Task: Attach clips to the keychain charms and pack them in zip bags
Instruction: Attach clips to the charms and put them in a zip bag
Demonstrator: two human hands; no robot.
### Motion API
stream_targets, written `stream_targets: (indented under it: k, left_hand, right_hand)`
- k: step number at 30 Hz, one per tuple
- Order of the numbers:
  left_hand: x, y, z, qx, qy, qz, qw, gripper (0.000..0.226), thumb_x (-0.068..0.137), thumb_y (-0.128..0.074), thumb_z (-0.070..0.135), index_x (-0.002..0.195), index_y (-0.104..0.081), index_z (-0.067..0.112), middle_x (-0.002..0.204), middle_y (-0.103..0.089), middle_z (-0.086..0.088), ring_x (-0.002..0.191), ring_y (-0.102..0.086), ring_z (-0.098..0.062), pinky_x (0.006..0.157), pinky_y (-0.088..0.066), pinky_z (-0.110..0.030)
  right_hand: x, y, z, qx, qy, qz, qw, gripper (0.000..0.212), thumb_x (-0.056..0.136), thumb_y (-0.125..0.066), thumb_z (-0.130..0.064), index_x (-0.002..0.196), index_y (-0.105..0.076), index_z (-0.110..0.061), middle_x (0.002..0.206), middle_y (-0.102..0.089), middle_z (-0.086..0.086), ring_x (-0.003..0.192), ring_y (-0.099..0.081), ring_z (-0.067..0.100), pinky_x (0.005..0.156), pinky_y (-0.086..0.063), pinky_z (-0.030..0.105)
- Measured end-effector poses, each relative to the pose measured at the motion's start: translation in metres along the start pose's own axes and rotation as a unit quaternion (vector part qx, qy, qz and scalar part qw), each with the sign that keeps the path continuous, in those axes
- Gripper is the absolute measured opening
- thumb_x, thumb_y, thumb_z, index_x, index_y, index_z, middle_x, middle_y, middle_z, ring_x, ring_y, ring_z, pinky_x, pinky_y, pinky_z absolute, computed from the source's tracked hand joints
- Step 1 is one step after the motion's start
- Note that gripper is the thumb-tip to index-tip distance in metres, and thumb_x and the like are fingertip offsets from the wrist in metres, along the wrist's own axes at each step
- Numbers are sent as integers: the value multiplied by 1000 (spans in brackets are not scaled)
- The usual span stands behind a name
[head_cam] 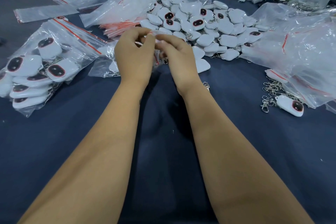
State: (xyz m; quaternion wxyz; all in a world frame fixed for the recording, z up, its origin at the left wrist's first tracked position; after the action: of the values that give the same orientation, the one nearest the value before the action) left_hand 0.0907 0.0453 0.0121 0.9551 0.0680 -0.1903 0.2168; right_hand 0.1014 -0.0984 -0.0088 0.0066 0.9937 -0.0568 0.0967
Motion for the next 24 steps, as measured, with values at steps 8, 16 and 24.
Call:
stream_targets:
  k: [8,16,24]
  left_hand:
    - [8,31,-10,-158,44,132,978,15,86,-59,1,81,-68,12,76,-63,6,69,-54,-1,70,-43,-13]
    - [-2,-16,2,-4,5,-60,998,13,87,-59,10,94,-64,20,69,-56,9,53,-52,4,55,-45,-14]
    - [-3,-14,-11,312,2,-63,948,20,88,-46,19,98,-62,21,88,-59,6,83,-48,-21,58,-27,-32]
  right_hand:
    - [2,13,11,-17,-57,20,998,5,94,-57,-15,98,-60,-17,88,-68,5,60,-58,3,57,-45,15]
    - [0,6,8,-60,-19,9,998,32,79,-50,8,101,-60,-12,62,-59,3,65,-57,23,68,-51,37]
    - [5,52,17,-96,-69,156,981,28,86,-46,-5,102,-61,-22,77,-58,-16,55,-53,-8,53,-40,13]
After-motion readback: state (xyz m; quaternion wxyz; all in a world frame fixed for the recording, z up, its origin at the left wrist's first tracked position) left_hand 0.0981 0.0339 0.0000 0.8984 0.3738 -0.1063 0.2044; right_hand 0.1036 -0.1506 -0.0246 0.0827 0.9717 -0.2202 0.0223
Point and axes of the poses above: each hand's wrist, its own x-axis towards the middle knuckle, its own y-axis out of the back of the hand, z = x × y, the point moved 10 cm from there along x, towards the middle knuckle
